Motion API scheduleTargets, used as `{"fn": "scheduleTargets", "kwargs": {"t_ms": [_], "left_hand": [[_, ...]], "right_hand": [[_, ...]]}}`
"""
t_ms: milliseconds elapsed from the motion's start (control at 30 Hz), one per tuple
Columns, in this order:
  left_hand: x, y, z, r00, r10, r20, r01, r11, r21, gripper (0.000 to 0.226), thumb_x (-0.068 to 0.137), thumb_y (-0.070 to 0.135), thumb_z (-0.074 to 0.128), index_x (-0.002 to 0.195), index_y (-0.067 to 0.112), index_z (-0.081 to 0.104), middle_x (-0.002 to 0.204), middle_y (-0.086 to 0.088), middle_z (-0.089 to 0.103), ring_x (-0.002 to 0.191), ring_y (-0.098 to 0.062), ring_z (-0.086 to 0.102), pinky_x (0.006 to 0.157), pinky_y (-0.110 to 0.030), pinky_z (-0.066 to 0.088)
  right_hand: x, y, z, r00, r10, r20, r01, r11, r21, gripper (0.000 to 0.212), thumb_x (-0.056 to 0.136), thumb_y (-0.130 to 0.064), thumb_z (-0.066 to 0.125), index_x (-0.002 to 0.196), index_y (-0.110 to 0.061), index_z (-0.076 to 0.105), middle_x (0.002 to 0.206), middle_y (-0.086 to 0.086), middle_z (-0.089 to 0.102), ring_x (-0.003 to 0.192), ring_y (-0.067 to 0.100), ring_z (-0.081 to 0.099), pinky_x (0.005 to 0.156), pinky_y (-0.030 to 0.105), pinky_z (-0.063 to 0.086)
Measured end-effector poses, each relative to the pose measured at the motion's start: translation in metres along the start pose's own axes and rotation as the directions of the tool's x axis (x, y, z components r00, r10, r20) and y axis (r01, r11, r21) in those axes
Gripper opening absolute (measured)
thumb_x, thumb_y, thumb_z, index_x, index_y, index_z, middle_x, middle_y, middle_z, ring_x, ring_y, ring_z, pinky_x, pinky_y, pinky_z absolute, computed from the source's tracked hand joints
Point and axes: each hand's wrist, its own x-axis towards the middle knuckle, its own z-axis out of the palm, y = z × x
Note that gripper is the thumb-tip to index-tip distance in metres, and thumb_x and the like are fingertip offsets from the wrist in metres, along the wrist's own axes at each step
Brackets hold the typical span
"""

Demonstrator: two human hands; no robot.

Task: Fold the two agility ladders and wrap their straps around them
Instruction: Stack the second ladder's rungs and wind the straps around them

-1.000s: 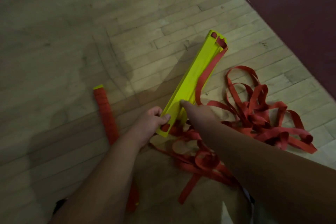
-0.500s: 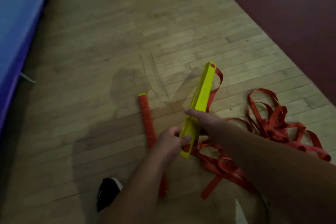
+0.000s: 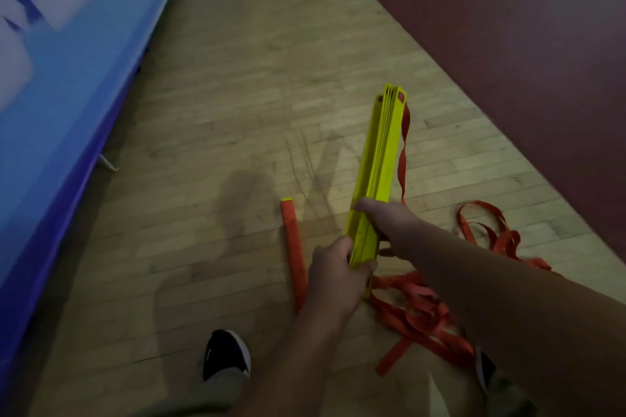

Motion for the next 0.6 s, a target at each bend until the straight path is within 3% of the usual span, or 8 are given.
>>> {"fn": "scheduleTargets", "kwargs": {"t_ms": [100,167,267,367,467,533,600], "left_hand": [[-0.018,0.024,-0.015,0.978,0.141,-0.155,-0.097,0.960,0.264,0.036,0.077,0.058,0.082,0.093,0.028,0.070,0.102,0.001,0.061,0.101,-0.022,0.060,0.086,-0.039,0.053],[-0.033,0.043,-0.029,0.978,0.115,-0.177,-0.053,0.946,0.320,0.042,0.077,0.063,0.085,0.101,0.030,0.076,0.110,0.000,0.057,0.108,-0.022,0.057,0.094,-0.040,0.052],[-0.043,0.071,-0.056,0.999,0.032,0.016,-0.035,0.977,0.212,0.050,0.073,0.075,0.081,0.078,0.027,0.069,0.088,0.000,0.066,0.085,-0.023,0.066,0.080,-0.046,0.059],[-0.041,0.103,-0.102,0.985,-0.034,0.167,0.036,0.999,-0.011,0.057,0.083,0.075,0.072,0.090,0.019,0.077,0.082,-0.004,0.078,0.080,-0.020,0.074,0.075,-0.037,0.057],[-0.035,0.121,-0.154,0.999,-0.019,0.041,0.024,0.993,-0.114,0.041,0.096,0.060,0.071,0.094,0.018,0.075,0.084,0.002,0.076,0.070,-0.011,0.071,0.068,-0.030,0.052],[-0.034,0.126,-0.178,1.000,-0.005,-0.022,0.002,0.990,-0.139,0.043,0.098,0.063,0.069,0.102,0.020,0.074,0.095,0.002,0.077,0.078,-0.013,0.075,0.072,-0.032,0.054],[-0.033,0.130,-0.188,1.000,-0.004,-0.006,0.002,0.951,-0.308,0.056,0.096,0.072,0.064,0.119,0.022,0.074,0.109,0.001,0.080,0.091,-0.017,0.079,0.077,-0.036,0.056]], "right_hand": [[-0.018,-0.014,-0.004,0.995,-0.099,-0.015,0.100,0.994,0.050,0.027,0.093,-0.030,0.080,0.107,-0.009,0.073,0.085,0.010,0.077,0.078,0.027,0.076,0.073,0.042,0.062],[-0.034,-0.023,-0.010,0.984,-0.178,-0.027,0.178,0.984,0.007,0.028,0.094,-0.029,0.079,0.108,-0.005,0.073,0.085,0.011,0.075,0.074,0.027,0.075,0.067,0.039,0.061],[-0.058,-0.034,-0.022,0.966,-0.260,0.014,0.260,0.965,-0.022,0.027,0.096,-0.024,0.075,0.108,0.000,0.075,0.078,0.010,0.074,0.065,0.022,0.073,0.061,0.034,0.059],[-0.094,-0.045,-0.030,0.936,-0.341,0.090,0.345,0.938,-0.030,0.019,0.100,-0.019,0.072,0.098,-0.001,0.075,0.075,0.012,0.070,0.061,0.021,0.067,0.062,0.032,0.052],[-0.131,-0.052,-0.033,0.902,-0.388,0.189,0.384,0.921,0.059,0.011,0.103,-0.014,0.069,0.099,-0.005,0.074,0.070,0.004,0.069,0.062,0.016,0.067,0.060,0.030,0.054],[-0.156,-0.055,-0.030,0.873,-0.407,0.269,0.396,0.913,0.099,0.008,0.103,-0.011,0.068,0.100,-0.007,0.074,0.069,0.001,0.070,0.063,0.013,0.069,0.061,0.030,0.055],[-0.180,-0.054,-0.028,0.821,-0.433,0.371,0.411,0.900,0.142,0.010,0.096,-0.014,0.073,0.104,-0.009,0.075,0.079,0.003,0.075,0.071,0.014,0.073,0.069,0.031,0.057]]}}
